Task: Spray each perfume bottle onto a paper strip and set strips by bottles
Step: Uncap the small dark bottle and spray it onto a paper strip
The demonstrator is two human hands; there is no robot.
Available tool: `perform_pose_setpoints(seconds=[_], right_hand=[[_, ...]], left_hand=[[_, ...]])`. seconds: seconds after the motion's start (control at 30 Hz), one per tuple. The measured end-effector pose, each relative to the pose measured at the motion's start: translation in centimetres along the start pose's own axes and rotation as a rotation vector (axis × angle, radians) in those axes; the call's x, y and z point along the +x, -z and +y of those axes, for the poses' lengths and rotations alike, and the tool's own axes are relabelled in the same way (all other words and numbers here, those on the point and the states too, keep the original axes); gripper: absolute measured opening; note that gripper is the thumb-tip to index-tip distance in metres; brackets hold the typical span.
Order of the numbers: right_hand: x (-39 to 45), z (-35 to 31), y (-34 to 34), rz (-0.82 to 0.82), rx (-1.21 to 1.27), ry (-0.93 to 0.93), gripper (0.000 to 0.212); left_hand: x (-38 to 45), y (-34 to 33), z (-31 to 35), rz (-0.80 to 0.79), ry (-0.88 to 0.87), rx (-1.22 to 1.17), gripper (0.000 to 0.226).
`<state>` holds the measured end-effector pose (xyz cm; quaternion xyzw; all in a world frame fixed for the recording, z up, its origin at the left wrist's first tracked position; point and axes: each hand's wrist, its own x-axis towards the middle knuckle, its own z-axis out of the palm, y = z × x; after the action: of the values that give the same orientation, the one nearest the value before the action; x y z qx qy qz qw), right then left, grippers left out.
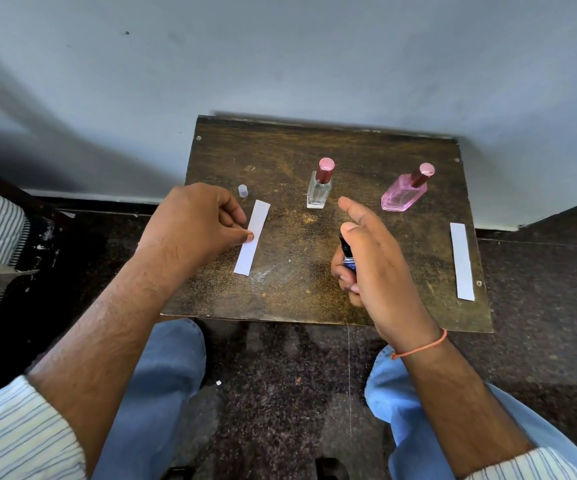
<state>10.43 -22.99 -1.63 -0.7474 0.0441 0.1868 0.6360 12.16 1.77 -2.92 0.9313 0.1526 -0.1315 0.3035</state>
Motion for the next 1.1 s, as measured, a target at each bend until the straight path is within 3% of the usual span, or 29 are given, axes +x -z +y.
perform_pose_setpoints(seconds=[0.37,0.53,0.7,0.97,1.1], right_hand=[[0.5,0.6,0.1,0.011,-0.037,0.020,0.042],[0.5,0.9,0.1,-0.036,-0.011,0.062,0.029],[0.5,1.5,0.3,-0.119,0.024,0.069,0.022],[0.7,2.2,1.1,-0.177,-0.061,0.070,0.011],[0.8,2.8,1.5,-0.164,-0.132,0.111,0.006]], left_hand=[[0.0,-0.6,-0.3,-0.013,0.016,-0.033,0.019],[0.5,-0.2,-0.8,0.188,-0.007,-0.102,0.015],[1.8,-0.7,-1.2,0.219,-0.111,-0.076,0.048],[3.3,-1.2,-1.4,0.211,-0.117,-0.106,0.020],[3.3,-1.0,-1.1,0.235,-0.074,-0.281,0.014]])
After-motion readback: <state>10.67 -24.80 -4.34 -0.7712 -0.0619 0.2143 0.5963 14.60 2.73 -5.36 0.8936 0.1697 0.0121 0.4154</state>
